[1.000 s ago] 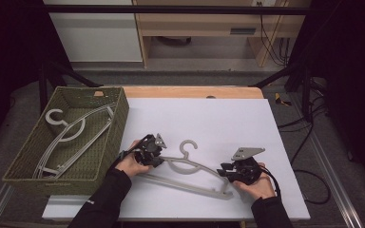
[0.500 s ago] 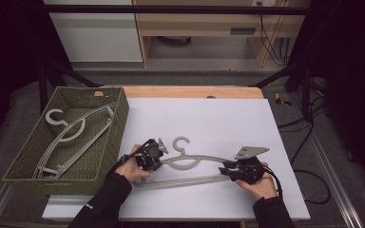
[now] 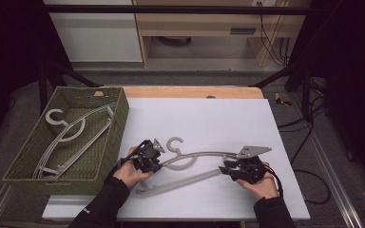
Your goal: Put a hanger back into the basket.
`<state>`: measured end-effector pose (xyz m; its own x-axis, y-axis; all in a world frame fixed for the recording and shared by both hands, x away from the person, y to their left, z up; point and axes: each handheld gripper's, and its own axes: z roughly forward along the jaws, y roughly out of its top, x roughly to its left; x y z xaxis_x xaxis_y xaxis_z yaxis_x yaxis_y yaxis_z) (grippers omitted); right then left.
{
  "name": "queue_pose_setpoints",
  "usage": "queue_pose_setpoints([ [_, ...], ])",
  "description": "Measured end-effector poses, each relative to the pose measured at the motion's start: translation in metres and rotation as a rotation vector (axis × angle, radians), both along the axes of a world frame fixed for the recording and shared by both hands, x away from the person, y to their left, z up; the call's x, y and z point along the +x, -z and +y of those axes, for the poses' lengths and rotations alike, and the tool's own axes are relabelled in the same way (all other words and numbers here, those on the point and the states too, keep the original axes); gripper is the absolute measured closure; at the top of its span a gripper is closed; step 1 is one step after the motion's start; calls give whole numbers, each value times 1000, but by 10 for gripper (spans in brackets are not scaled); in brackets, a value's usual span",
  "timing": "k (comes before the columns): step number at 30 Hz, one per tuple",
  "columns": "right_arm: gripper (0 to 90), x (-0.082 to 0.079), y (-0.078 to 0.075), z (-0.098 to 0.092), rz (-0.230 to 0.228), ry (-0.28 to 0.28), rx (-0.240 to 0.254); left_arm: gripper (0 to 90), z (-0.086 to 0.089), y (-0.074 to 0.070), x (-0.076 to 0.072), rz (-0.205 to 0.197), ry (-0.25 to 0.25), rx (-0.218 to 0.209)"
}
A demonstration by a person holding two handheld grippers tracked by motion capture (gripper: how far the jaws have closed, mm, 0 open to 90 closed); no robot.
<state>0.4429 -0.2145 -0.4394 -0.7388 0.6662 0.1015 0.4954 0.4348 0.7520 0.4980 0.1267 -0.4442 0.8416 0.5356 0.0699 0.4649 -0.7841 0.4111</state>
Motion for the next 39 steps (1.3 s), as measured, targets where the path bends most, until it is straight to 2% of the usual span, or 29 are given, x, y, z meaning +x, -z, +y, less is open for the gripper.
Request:
queue_pose_setpoints([
  [2, 668, 0, 0, 0, -1, 0, -1, 736, -3, 1, 2, 19, 5, -7],
  [6, 659, 0, -1, -1, -3, -5, 6, 732, -6, 4, 4, 62, 25, 18],
  [7, 656, 0, -1, -1, -6, -1, 6, 732, -6, 3, 5, 61, 31, 25],
  [8, 649, 0, -1, -2, -2, -4, 13, 738, -6, 4, 5, 66, 24, 12],
  [14, 528, 0, -3, -2, -17, 30, 42, 751, -6, 4, 7, 100, 1, -3],
  [19, 400, 0, -5, -5, -57, 80, 88, 798, -7, 4, 7, 87, 1, 11],
  [22, 332, -1, -7, -7, -70, 117, 113, 811, -8, 4, 6, 93, 1, 15],
  [29, 258, -3, -9, -12, -92, 143, 126, 818, -14, 3, 3, 74, 8, 54],
  [31, 245, -3, -9, -13, -101, 149, 133, 820, -12, 2, 3, 83, 5, 43],
  [33, 237, -4, -10, -14, -94, 156, 139, 821, -9, 3, 1, 85, -7, 7],
  [36, 227, -4, -11, -16, -97, 166, 149, 822, -7, 3, -3, 58, -12, -3],
  [37, 225, -4, -11, -17, -102, 167, 151, 822, -6, 2, -4, 66, -13, -14],
  [39, 222, -5, -12, -18, -103, 166, 154, 823, -4, -1, -6, 48, -15, -26],
])
